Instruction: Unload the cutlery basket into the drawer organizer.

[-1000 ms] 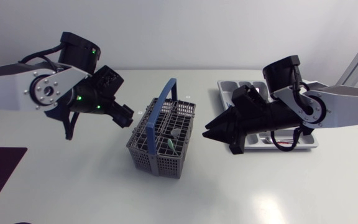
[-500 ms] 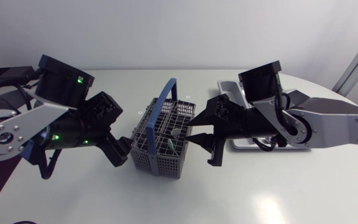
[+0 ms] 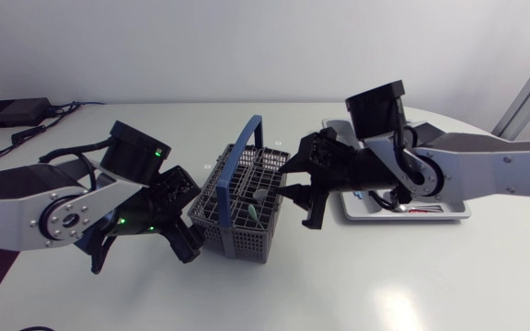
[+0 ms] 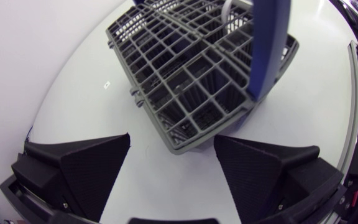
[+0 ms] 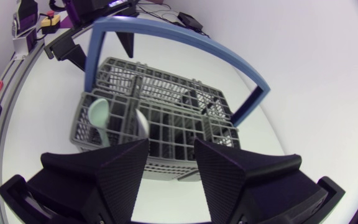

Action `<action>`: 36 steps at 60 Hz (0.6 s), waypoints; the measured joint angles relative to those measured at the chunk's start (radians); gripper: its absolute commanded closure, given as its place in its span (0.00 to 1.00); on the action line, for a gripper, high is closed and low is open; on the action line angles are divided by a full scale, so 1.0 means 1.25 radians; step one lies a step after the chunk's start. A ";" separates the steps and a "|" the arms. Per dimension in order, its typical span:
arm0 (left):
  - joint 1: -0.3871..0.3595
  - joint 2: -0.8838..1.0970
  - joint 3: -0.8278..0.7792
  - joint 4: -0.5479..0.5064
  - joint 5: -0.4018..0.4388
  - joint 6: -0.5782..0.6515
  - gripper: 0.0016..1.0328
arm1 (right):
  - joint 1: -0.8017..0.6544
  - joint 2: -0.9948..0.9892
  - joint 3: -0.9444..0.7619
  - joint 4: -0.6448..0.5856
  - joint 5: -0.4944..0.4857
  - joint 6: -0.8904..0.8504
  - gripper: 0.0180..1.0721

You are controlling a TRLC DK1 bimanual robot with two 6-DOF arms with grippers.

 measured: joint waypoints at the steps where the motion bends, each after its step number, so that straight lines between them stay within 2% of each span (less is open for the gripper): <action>1: 0.004 0.006 0.000 0.007 0.000 0.002 0.06 | -0.009 0.006 0.005 0.001 -0.002 0.001 0.47; 18: 0.078 0.080 0.029 0.066 0.002 0.021 0.06 | -0.137 0.126 0.089 0.078 -0.042 0.081 0.47; 36: 0.093 0.116 0.039 0.073 -0.001 0.031 0.06 | -0.222 0.355 0.337 0.084 -0.048 0.278 0.47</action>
